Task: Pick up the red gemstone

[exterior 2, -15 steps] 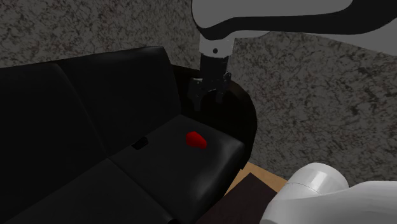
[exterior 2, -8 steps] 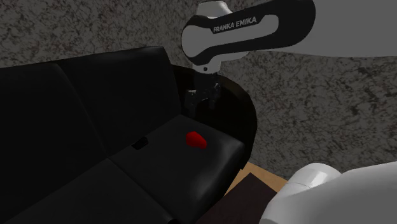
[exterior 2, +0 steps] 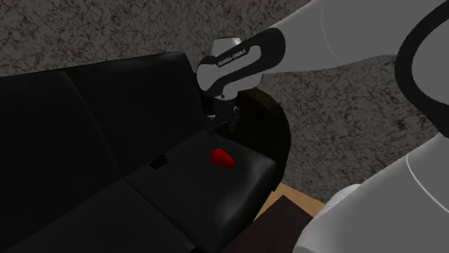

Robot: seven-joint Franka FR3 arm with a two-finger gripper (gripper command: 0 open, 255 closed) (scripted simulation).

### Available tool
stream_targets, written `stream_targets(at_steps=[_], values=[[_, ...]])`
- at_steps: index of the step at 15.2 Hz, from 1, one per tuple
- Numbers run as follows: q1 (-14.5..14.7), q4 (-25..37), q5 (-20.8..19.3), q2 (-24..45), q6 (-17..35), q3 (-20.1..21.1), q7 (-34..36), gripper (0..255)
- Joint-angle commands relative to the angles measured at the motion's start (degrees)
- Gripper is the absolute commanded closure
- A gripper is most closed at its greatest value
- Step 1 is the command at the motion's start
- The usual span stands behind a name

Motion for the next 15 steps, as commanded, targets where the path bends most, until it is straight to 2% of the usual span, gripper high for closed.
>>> stream_targets(at_steps=[1,7,13,15], values=[[-0.1,1.3,0.1,4.4,3.0,-0.5,-0.8,0],[-0.5,6.9,1.3,17.6,9.7,-1.7,-3.4,0],[-1.4,15.2,3.1,31.0,14.1,-2.0,-6.0,0],[-1.4,15.0,3.2,31.5,14.8,-2.0,-6.1,0]])
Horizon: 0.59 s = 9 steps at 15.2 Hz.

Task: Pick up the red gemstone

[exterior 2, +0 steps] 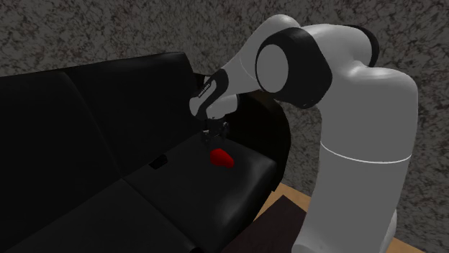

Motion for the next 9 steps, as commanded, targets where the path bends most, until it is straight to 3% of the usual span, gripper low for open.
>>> stream_targets(at_steps=[1,8,9], values=[[-0.1,0.0,0.2,1.2,1.2,0.1,-0.2,0],[-0.2,-0.9,0.8,4.0,4.9,0.3,-0.6,0],[-0.2,-1.0,0.8,3.9,4.9,0.3,-0.5,255]])
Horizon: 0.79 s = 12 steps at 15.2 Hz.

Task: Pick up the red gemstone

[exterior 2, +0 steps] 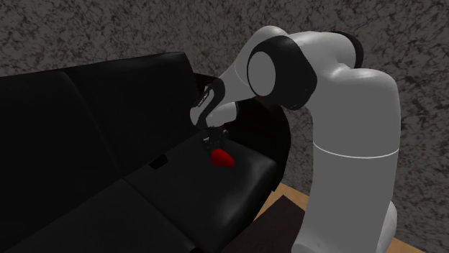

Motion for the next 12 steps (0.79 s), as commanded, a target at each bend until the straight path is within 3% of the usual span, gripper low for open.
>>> stream_targets(at_steps=[1,12], values=[[0.0,-0.1,0.0,0.1,0.1,0.0,0.0,255],[0.1,0.5,-0.3,-1.4,-1.9,-0.1,0.2,255]])
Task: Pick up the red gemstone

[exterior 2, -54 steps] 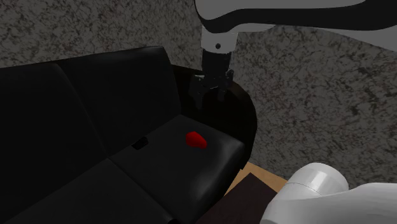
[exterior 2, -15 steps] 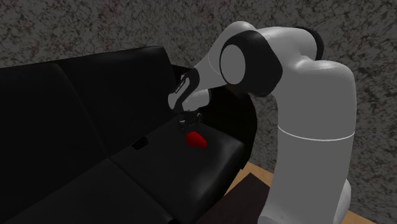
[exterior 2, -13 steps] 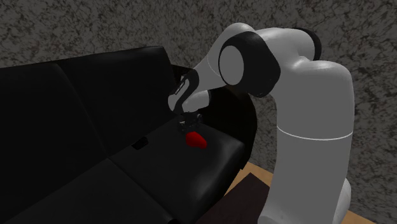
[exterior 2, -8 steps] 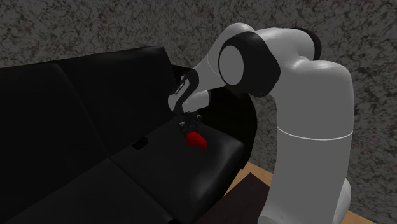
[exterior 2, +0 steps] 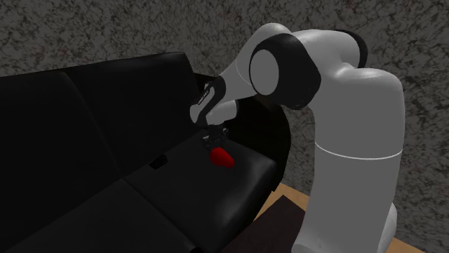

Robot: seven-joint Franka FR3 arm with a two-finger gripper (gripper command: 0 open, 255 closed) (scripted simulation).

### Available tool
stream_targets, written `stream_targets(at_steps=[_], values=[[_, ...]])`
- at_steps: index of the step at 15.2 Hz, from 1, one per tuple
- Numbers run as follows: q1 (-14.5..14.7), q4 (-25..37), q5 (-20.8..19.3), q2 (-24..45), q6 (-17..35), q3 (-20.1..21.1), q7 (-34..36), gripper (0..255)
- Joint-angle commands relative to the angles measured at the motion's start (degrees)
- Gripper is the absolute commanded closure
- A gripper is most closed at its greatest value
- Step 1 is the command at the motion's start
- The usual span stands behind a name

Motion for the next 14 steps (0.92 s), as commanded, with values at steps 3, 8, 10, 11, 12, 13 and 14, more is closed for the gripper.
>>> stream_targets(at_steps=[3,8,10,11,12,13,14], values=[[0.1,0.9,-0.4,-1.8,-2.7,-0.2,0.2,255],[0.2,2.1,-0.9,-4.1,-6.1,-0.3,0.5,255],[0.2,2.6,-1.1,-4.9,-7.5,-0.4,0.7,255],[0.2,2.9,-1.2,-5.3,-8.2,-0.4,0.7,255],[0.3,3.2,-1.2,-5.7,-8.9,-0.4,0.8,255],[0.3,3.3,-1.3,-5.8,-9.0,-0.4,0.8,255],[0.3,3.3,-1.2,-5.8,-9.0,-0.4,0.8,255]])
